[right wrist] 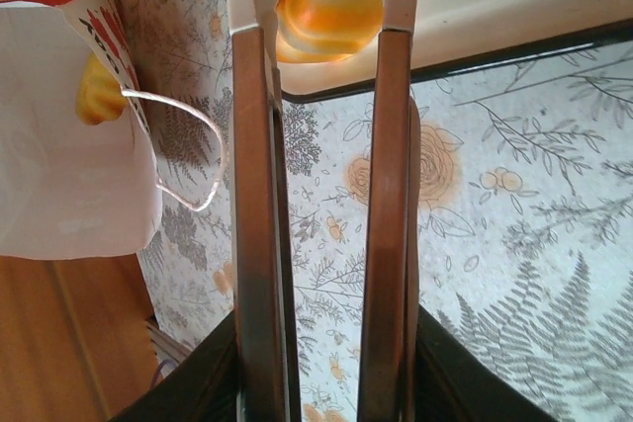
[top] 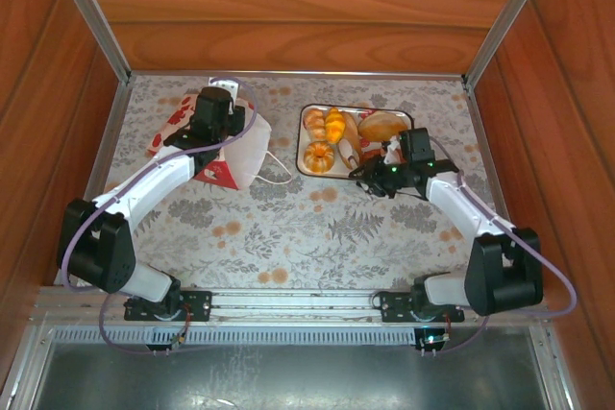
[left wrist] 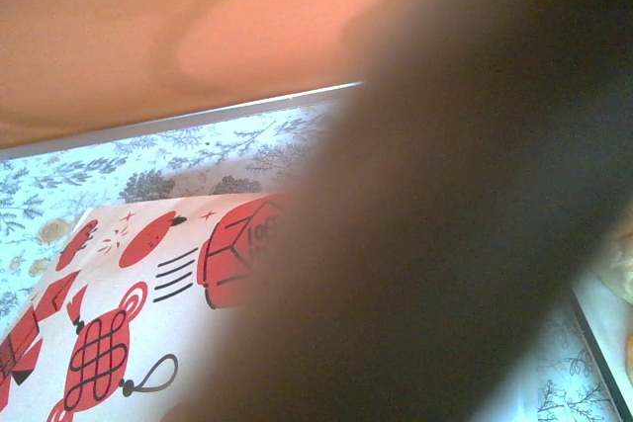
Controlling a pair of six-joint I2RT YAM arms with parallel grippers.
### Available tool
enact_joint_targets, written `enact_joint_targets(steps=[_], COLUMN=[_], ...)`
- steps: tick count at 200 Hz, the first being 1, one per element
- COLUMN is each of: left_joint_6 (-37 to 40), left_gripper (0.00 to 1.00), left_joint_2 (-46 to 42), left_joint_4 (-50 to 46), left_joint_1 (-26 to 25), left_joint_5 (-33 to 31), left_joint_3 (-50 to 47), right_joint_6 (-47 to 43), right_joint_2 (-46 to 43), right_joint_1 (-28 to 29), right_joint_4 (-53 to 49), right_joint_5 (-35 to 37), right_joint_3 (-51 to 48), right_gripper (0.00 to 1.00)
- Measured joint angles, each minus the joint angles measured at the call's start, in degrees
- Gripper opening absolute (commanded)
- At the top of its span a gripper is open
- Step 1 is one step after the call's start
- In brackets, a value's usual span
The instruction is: Take the fake bread out of the paper bag
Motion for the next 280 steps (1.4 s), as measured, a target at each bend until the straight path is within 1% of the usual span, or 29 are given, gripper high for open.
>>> enact_joint_targets(steps=[35, 59, 73, 94, 104, 124, 145, 164, 188, 217, 249, 280], left_joint_6=[1.3, 3.3, 4.7, 7.2, 8.3, 10.2, 12.1, 13.4, 14.7, 17.2, 20.2, 22.4], left_gripper=[0.0, 0.0, 0.0, 0.0, 0.0, 0.0, 0.0, 0.0, 0.0, 0.0, 0.0, 0.0], left_joint_2=[-0.7, -1.1, -1.2, -1.2, -1.3, -1.6, -2.0, -2.3, -2.3, -2.3, -2.3, -2.3], left_joint_4=[0.0, 0.0, 0.0, 0.0, 0.0, 0.0, 0.0, 0.0, 0.0, 0.0, 0.0, 0.2], left_joint_1=[0.0, 0.0, 0.0, 0.0, 0.0, 0.0, 0.0, 0.0, 0.0, 0.0, 0.0, 0.0], left_joint_5=[1.3, 2.6, 3.2, 4.1, 4.3, 4.6, 4.7, 5.2, 6.6, 7.8, 8.5, 9.9], left_joint_3=[-0.2, -0.3, -0.4, -0.6, -0.9, -1.1, -1.1, -1.1, -1.1, -1.1, -0.7, -0.4], right_joint_6=[0.0, 0.2, 0.4, 0.6, 0.7, 1.1, 1.4, 1.4, 1.0, 0.3, -0.6, -0.5], right_joint_2=[-7.4, -9.9, -9.9, -8.3, -6.9, -3.5, 1.2, 7.6, 15.1, 22.3, 28.3, 32.7], right_joint_1=[0.0, 1.0, 3.3, 9.9, 13.6, 19.4, 23.8, 26.9, 29.5, 31.4, 32.7, 33.4], right_joint_4=[-4.2, -5.4, -6.6, -8.6, -8.5, -6.8, -4.9, -4.1, -3.4, -3.5, -3.8, -3.7], right_joint_5=[1.4, 1.0, 1.1, 1.7, 1.8, 1.8, 1.4, 1.0, 0.8, 1.1, 1.8, 2.0], right_joint_3=[-0.3, -0.2, 0.8, 5.1, 8.0, 12.6, 15.8, 19.5, 24.5, 31.0, 36.5, 39.1], right_gripper=[0.4, 0.4, 0.4, 0.39, 0.39, 0.39, 0.38, 0.38, 0.38, 0.38, 0.38, 0.38])
